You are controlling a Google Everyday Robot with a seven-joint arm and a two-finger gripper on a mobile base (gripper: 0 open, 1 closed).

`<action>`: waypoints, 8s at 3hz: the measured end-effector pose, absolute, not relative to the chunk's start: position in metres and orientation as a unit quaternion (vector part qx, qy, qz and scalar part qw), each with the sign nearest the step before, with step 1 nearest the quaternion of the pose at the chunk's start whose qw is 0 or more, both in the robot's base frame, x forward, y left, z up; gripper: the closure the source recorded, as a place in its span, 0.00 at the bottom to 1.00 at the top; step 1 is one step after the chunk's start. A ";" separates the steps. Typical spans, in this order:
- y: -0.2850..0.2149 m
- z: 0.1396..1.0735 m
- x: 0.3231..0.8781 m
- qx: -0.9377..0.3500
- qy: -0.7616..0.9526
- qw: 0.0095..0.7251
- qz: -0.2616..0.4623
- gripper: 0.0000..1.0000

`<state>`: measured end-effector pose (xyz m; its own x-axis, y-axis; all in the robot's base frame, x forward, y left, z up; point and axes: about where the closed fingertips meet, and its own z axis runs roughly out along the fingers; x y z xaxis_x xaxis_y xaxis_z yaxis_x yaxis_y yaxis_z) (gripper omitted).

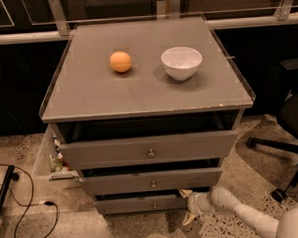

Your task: Open bottom drawer

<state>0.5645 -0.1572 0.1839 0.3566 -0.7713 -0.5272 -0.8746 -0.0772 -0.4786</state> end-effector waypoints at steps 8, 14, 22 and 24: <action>-0.173 0.159 0.576 -0.699 0.632 0.326 0.077 0.88; -0.195 0.152 0.544 -0.689 0.633 0.334 0.113 0.38; -0.213 0.147 0.448 -0.709 0.608 0.332 0.132 0.14; -0.219 0.151 0.417 -0.724 0.591 0.333 0.126 0.61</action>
Offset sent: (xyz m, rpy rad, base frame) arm 0.0222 -0.0187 -0.0271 -0.0586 0.1136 -0.1222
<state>0.4174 -0.2185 0.1512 0.2697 -0.7719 -0.5757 -0.9395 -0.0799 -0.3330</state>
